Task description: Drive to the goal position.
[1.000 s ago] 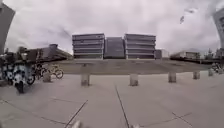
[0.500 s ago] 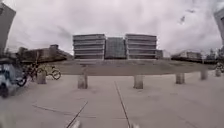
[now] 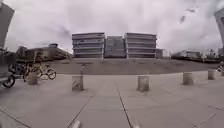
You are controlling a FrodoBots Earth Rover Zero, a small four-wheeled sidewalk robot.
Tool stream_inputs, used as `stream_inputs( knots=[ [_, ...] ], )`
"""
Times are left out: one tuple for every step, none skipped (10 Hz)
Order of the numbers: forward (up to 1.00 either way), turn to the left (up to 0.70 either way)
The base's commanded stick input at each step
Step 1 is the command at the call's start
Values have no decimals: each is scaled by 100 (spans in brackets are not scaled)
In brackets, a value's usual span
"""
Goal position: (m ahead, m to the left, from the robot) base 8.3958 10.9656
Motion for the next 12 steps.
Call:
stream_inputs(
  knots=[
    [100, -7],
    [100, 0],
    [100, -2],
    [100, 0],
    [100, 0],
    [100, 0],
    [100, 0],
    [100, 0],
    [100, 0],
    [100, 0],
    [100, 0],
    [100, 0]
  ],
)
